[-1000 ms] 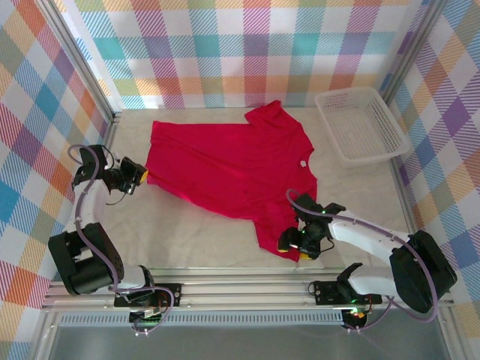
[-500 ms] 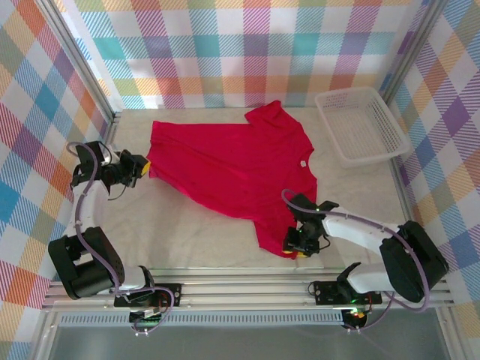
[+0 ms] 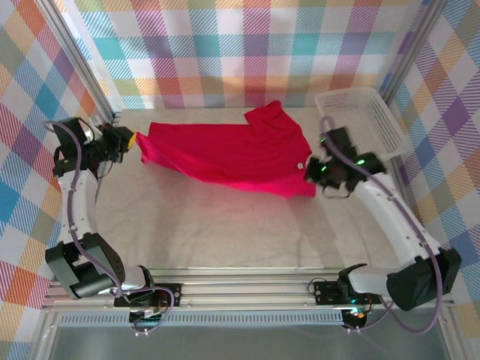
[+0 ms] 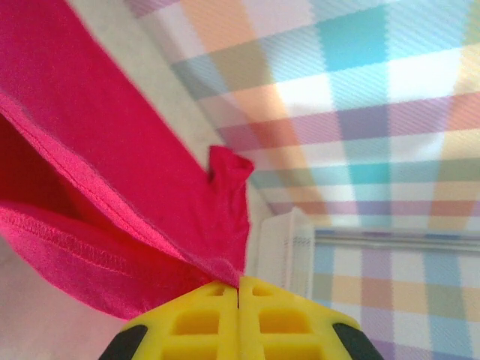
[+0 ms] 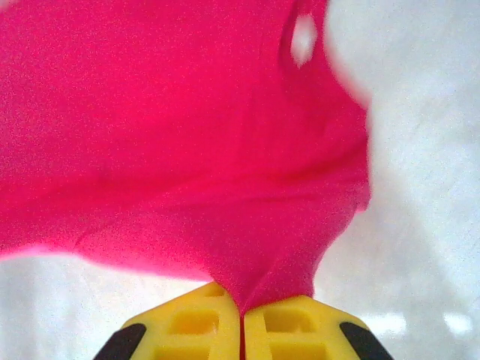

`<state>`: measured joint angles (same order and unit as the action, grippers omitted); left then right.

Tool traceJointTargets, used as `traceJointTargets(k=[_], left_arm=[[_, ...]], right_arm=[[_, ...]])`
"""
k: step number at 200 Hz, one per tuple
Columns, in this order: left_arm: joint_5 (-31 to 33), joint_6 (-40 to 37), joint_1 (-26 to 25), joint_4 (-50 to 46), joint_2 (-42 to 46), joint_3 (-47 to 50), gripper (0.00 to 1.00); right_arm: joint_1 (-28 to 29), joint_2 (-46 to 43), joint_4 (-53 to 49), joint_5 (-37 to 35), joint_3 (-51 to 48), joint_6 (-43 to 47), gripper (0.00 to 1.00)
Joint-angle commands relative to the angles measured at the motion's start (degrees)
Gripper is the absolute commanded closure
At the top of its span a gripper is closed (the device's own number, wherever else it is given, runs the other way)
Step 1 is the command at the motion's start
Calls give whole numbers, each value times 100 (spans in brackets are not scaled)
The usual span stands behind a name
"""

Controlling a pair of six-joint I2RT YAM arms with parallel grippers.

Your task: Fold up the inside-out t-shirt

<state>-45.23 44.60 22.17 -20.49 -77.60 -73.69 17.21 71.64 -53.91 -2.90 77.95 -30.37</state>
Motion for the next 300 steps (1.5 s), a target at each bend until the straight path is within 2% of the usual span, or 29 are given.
traceJointTargets(k=[1, 49, 80, 111, 153, 197, 239, 277, 300], left_arm=[[-124, 736, 99, 739, 138, -485, 100], [-106, 1419, 86, 1316, 267, -1294, 100], [-17, 1365, 85, 1064, 200, -2428, 100], [288, 862, 94, 79, 266, -3746, 100], [959, 143, 94, -805, 725, -4739, 100], [1422, -253, 91, -1078, 1055, -5138, 100], [1424, -201, 94, -842, 927, -4810, 100], [1351, 178, 62, 273, 717, -3243, 100], [1447, 140, -177, 870, 445, -2302, 100]], right_arm=[[-281, 28, -750, -128, 1008, 655, 100], [-326, 670, -612, 74, 2956, 848, 100], [-332, 794, -268, 33, 4222, 976, 100], [-333, 547, 59, 26, 5031, 1087, 100], [-333, -288, 627, 454, 4793, 1193, 100], [-333, -704, 690, 158, 4864, 1453, 100], [-333, -364, 653, -240, 5105, 1728, 100], [-333, 672, 869, -652, 5177, 2087, 100], [-333, 1510, 929, -652, 5284, 2117, 100]])
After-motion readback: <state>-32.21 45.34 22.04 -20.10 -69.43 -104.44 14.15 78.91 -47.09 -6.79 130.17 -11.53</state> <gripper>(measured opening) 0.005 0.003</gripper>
